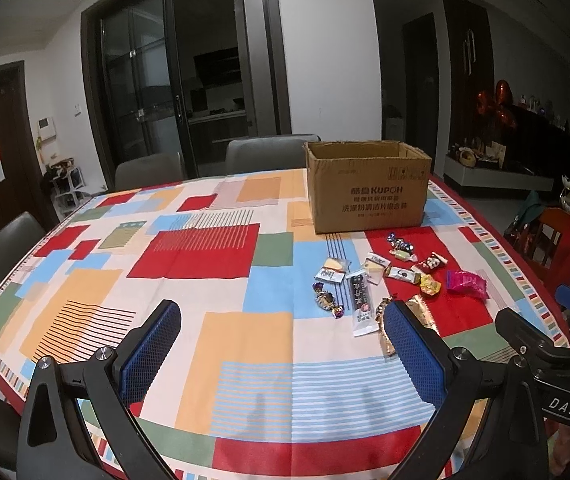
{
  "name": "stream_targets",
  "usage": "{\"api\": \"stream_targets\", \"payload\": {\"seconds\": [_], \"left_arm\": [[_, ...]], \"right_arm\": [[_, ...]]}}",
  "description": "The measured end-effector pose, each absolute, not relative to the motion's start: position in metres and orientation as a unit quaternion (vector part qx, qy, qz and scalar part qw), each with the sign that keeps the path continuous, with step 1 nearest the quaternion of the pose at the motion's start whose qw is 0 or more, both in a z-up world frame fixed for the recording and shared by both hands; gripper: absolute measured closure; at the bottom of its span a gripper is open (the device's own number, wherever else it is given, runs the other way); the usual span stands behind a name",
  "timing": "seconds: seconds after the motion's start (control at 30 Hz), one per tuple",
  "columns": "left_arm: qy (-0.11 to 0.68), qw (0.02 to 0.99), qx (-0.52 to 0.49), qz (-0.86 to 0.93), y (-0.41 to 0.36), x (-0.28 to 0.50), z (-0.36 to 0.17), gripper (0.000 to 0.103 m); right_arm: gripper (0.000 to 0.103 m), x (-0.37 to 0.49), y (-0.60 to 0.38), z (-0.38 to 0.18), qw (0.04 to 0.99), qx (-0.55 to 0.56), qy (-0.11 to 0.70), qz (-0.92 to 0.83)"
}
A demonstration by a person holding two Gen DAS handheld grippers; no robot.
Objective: Organize snacks
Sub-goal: 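Grasp the gold-wrapped candy with the left tool while the right grasps the Fortune Biscuits packet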
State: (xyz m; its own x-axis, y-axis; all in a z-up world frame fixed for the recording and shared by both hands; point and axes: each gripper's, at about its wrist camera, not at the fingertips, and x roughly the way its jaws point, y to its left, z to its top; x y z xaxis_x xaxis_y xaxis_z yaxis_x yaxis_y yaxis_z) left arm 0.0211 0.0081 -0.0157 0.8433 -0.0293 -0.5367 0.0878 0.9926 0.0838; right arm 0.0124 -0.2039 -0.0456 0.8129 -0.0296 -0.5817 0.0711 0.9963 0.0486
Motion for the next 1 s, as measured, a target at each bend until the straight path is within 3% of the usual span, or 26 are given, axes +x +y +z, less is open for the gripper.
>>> {"api": "stream_targets", "payload": {"seconds": [0.33, 0.73, 1.0], "left_arm": [[0.288, 0.954, 0.065, -0.052, 0.012, 0.059, -0.035, 0.001], [0.339, 0.934, 0.058, -0.093, 0.009, 0.118, -0.073, 0.017], [0.374, 0.918, 0.057, -0.119, -0.007, 0.151, -0.102, 0.028]], "right_arm": [[0.0, 0.051, -0.189, -0.074, 0.943, 0.037, 0.33, 0.009], [0.001, 0.101, -0.177, -0.109, 0.934, 0.043, 0.353, 0.038], [0.006, 0.123, -0.187, -0.13, 0.925, 0.059, 0.374, 0.038]]}}
